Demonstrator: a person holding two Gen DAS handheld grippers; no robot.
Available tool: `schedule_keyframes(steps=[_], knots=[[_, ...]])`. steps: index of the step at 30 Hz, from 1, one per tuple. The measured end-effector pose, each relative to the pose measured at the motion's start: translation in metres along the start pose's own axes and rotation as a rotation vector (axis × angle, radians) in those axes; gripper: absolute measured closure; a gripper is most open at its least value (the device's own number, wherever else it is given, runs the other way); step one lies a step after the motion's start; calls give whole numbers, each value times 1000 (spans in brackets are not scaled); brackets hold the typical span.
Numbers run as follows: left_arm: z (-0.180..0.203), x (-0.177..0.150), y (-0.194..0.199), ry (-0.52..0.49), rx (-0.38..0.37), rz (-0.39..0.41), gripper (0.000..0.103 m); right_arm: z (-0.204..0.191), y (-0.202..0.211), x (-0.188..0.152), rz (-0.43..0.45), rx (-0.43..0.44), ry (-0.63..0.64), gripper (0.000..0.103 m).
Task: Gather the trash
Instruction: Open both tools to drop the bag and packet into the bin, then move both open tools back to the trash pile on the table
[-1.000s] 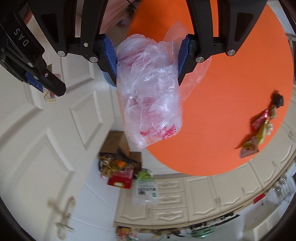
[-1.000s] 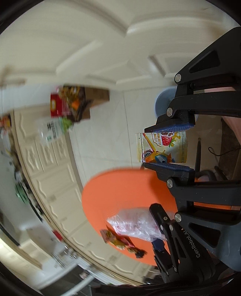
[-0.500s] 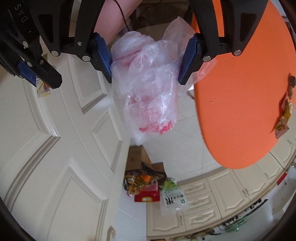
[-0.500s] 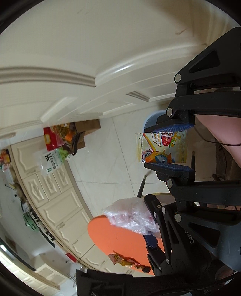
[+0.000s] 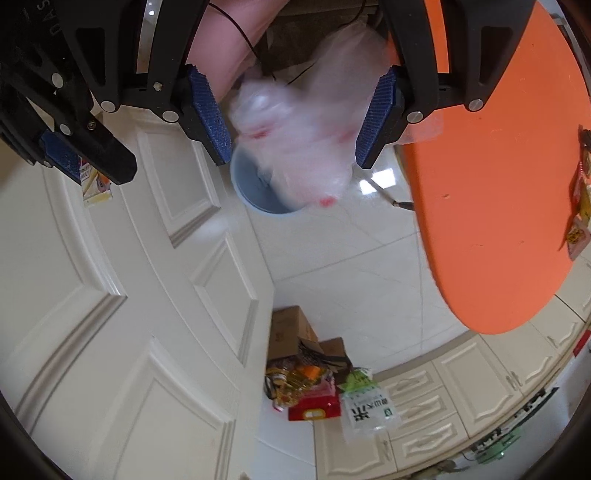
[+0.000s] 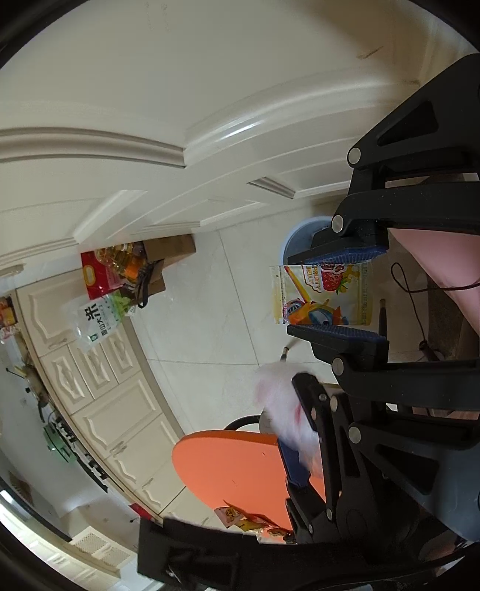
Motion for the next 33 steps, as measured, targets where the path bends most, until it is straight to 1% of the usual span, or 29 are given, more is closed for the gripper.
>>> schedule_keyframes(steps=[8, 14, 17, 21, 29, 33], knots=[[-8, -2, 9, 17, 23, 21, 37, 7, 4, -5, 2, -9, -20, 76], [-22, -13, 15, 53, 40, 31, 37, -5, -7, -1, -31, 16, -6, 75], [-29, -20, 19, 70, 53, 40, 37, -12, -9, 1, -39, 36, 5, 71], [-39, -28, 26, 106, 60, 57, 37, -22, -2, 1, -8, 27, 26, 55], [-53, -47, 37, 138, 33, 76, 37, -30, 7, -1, 1, 16, 26, 53], [-72, -65, 49, 167, 29, 96, 37, -48, 15, -6, 15, 14, 61, 52]])
Point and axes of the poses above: each gripper's, at about its wrist camera, not at the fingertips, and y roughly against the way its jaws point, z to its right, x to its top, the point moved 2 cm from there along -y, roughly the way its jaws point, and after that the axes turned 13 degrees about -z, right-handed, at the moved point
